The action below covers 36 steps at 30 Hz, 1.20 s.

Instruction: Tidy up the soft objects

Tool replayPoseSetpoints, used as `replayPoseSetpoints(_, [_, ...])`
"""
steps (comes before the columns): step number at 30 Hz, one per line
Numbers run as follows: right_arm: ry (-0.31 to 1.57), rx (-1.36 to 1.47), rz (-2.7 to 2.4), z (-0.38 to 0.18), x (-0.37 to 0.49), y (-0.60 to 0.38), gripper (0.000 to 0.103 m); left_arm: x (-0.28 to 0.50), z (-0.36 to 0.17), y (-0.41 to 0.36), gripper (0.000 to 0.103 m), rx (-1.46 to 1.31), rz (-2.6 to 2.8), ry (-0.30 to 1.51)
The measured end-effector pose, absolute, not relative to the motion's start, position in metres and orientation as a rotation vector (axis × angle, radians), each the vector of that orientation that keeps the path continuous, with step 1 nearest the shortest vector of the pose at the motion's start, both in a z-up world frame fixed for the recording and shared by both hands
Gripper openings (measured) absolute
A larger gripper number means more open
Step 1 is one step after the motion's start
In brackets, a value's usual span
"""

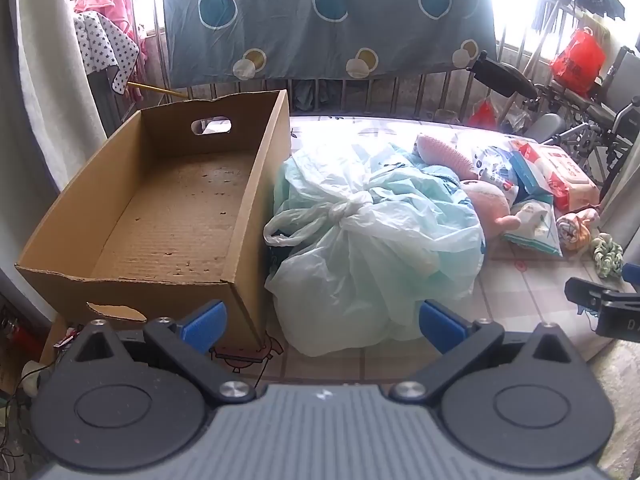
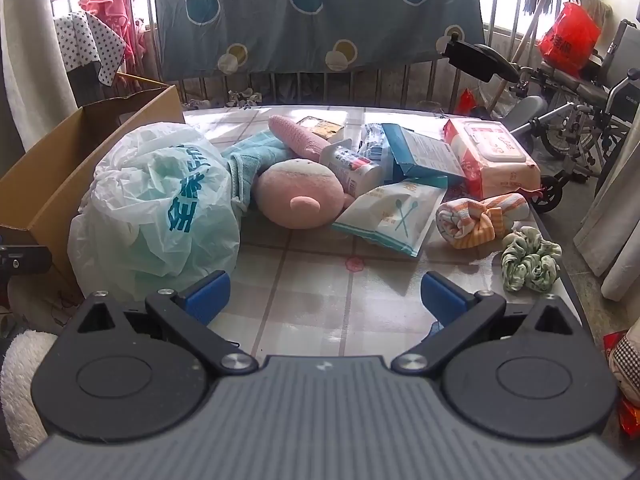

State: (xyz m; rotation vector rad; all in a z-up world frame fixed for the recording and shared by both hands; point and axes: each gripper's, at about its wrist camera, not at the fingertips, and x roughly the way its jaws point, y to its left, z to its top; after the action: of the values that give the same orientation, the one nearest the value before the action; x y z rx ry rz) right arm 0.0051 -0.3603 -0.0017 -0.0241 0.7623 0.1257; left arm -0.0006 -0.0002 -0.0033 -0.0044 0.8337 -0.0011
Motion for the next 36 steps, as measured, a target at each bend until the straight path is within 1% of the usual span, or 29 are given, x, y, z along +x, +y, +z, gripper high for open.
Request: replayPoseSetpoints(36, [0.769,-0.031,0.109,0.0001,0.0074,-0.3644,0.102,0.0023,-0.0044,-0.0006,0.103,-0.011,-0.002,0.840])
